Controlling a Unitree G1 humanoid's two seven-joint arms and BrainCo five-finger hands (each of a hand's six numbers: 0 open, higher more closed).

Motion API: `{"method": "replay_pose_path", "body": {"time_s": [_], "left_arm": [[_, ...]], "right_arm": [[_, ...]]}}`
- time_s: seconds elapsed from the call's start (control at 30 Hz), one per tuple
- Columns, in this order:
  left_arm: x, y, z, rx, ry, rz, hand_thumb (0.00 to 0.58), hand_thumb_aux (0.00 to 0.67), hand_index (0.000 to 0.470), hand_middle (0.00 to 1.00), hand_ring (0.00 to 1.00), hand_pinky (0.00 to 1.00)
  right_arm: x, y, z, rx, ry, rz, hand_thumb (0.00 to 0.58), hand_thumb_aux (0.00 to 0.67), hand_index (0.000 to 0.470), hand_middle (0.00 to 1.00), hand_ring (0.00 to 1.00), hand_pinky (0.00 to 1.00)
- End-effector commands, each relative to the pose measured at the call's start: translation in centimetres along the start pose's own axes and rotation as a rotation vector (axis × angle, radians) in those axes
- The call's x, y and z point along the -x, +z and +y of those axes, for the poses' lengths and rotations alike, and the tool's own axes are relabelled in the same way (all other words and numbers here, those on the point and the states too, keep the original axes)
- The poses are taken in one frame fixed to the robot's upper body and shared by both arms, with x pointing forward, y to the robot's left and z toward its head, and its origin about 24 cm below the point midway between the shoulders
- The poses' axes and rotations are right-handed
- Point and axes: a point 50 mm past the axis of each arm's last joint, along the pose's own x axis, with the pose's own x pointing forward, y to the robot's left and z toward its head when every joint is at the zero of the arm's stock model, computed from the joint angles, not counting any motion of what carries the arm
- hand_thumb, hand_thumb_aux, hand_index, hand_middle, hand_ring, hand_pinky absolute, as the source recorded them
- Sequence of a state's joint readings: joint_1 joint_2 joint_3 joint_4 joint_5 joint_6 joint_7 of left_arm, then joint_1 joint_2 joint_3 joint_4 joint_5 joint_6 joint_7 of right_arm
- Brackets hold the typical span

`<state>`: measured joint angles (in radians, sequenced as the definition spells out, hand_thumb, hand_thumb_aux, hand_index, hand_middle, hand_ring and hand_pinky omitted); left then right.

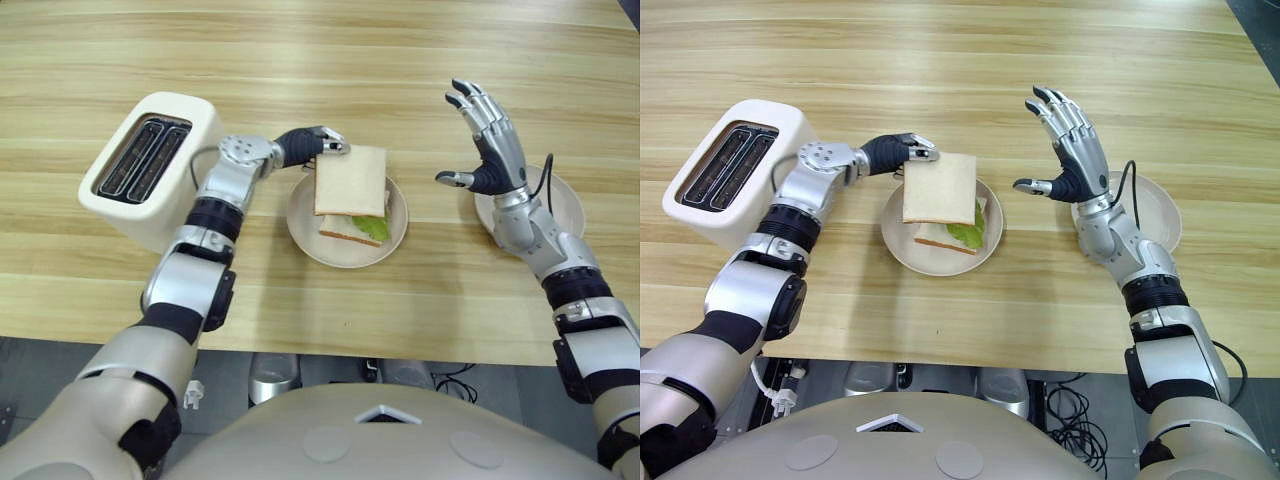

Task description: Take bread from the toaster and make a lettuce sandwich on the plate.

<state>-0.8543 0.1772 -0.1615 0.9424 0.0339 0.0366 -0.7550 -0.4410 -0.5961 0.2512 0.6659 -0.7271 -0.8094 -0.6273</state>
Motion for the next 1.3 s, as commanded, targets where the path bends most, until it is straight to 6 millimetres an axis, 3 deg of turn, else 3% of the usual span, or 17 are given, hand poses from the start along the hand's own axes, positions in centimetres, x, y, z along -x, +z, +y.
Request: {"method": "replay_pose_path", "body": {"time_s": [0.03,0.37,0.67,0.97,1.17,1.3], "left_arm": [[-0.7,-0.5,-0.4,-0.034,0.001,0.031,0.580,0.670,0.460,1.00,1.00,1.00],[-2.1,-0.8,-2.0,-0.070,-0.033,0.049,0.580,0.670,0.460,1.00,1.00,1.00],[-2.3,-1.2,-1.8,-0.180,0.018,0.109,0.580,0.670,0.460,1.00,1.00,1.00],[-2.3,-1.1,-1.4,-0.225,0.047,0.144,0.580,0.670,0.460,1.00,1.00,1.00],[-2.6,-1.3,-1.9,-0.265,0.024,0.164,0.580,0.670,0.460,1.00,1.00,1.00],[-2.8,-1.3,-2.2,-0.280,0.014,0.167,0.580,0.670,0.460,1.00,1.00,1.00]], "right_arm": [[0.2,0.3,0.8,0.006,0.058,-0.015,0.000,0.000,0.000,0.00,0.00,0.00],[1.0,3.7,3.1,-0.019,0.261,-0.229,0.000,0.000,0.000,0.00,0.00,0.00],[2.7,6.0,4.9,-0.071,0.513,-0.337,0.000,0.000,0.000,0.00,0.00,0.00],[3.4,6.6,6.0,-0.071,0.665,-0.330,0.000,0.000,0.000,0.00,0.00,0.00],[2.3,5.3,7.0,0.016,0.724,-0.238,0.000,0.000,0.000,0.00,0.00,0.00],[3.0,4.6,8.0,0.029,0.855,-0.189,0.000,0.000,0.000,0.00,0.00,0.00]]}}
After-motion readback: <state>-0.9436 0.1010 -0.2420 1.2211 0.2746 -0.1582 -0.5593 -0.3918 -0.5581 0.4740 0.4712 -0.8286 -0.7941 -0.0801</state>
